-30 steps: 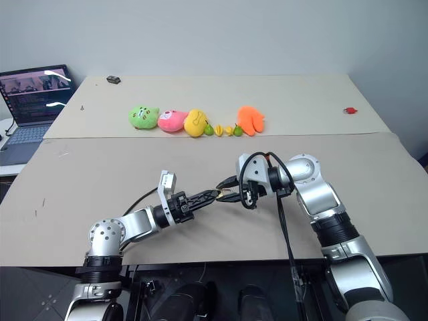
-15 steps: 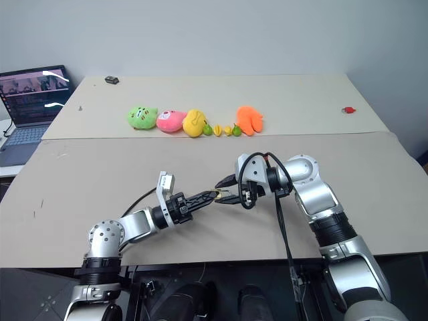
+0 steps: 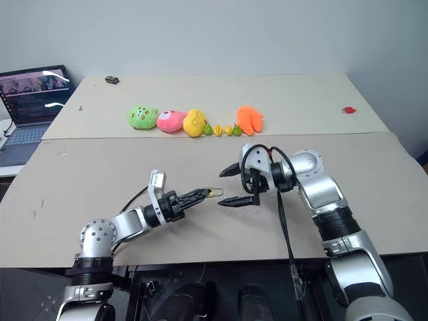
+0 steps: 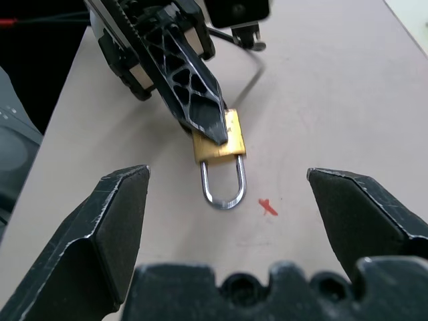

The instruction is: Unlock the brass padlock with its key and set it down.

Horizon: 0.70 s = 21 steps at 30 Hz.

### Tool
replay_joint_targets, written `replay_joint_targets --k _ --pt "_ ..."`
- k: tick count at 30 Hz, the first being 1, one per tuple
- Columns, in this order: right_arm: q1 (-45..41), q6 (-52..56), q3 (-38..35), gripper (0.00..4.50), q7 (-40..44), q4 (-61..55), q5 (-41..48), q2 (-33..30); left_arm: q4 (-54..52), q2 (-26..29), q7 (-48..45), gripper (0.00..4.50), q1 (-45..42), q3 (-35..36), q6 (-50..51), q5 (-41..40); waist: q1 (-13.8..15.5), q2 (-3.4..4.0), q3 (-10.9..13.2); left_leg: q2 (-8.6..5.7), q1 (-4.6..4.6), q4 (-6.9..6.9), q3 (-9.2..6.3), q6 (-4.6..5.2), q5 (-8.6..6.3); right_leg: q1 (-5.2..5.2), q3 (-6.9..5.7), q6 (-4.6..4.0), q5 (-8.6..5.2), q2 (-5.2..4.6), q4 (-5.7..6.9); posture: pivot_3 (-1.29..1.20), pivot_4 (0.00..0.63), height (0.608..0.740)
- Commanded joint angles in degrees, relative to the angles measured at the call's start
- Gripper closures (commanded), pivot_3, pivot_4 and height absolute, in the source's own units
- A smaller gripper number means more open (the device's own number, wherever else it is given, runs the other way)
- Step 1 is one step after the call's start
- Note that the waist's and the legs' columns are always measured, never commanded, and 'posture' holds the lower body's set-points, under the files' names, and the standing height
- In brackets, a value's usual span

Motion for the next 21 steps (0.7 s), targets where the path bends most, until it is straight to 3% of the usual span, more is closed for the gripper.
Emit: replay_joint_targets --k 1,2,5,16,21 --pt "-2.73 0.15 -3.40 0.08 -1.03 4.01 0.86 -0.37 -2.63 1.15 -0.57 4.46 -0.15 2.49 0.66 -3.31 0.00 0.00 0.00 0.00 0.00 -0.01 0.00 0.00 0.00 -0.01 0.00 0.00 0.00 0.00 0.00 0.00 0.150 0.739" --pt "-2.85 -0.53 -3.34 0.08 -0.87 4.53 0.51 -0.41 -2.52 1.21 -0.40 4.46 -0.21 2.73 0.74 -3.58 0.01 0.00 0.00 0.00 0.01 -0.01 0.00 0.00 0.00 -0.01 0.00 -0.01 0.00 0.00 0.01 0.00 0.150 0.739" --pt "-1.52 -1.52 -3.75 0.80 0.28 3.19 1.45 -0.27 -2.48 0.83 0.84 4.46 -0.09 3.28 0.91 -4.71 0.00 0.00 0.00 0.00 -0.01 -0.05 0.00 0.00 0.00 -0.02 0.00 0.00 0.00 0.00 -0.01 0.00 0.150 0.739" --pt "0.76 -3.51 -2.90 4.46 2.04 3.07 0.36 -0.47 -1.98 -0.53 3.36 4.46 -0.84 3.01 0.72 -7.19 -0.05 0.00 0.00 0.00 -0.01 0.00 0.00 0.00 0.00 -0.01 0.01 0.00 0.00 0.00 0.02 0.00 0.150 0.739" --pt "0.86 -3.43 -2.02 4.46 2.31 3.79 -0.67 -0.38 -1.48 -1.15 4.06 4.46 -1.40 2.72 0.53 -7.79 0.00 0.00 0.00 0.00 -0.01 0.00 0.00 0.00 0.00 -0.01 0.00 0.00 0.00 0.00 0.01 0.00 0.150 0.739"
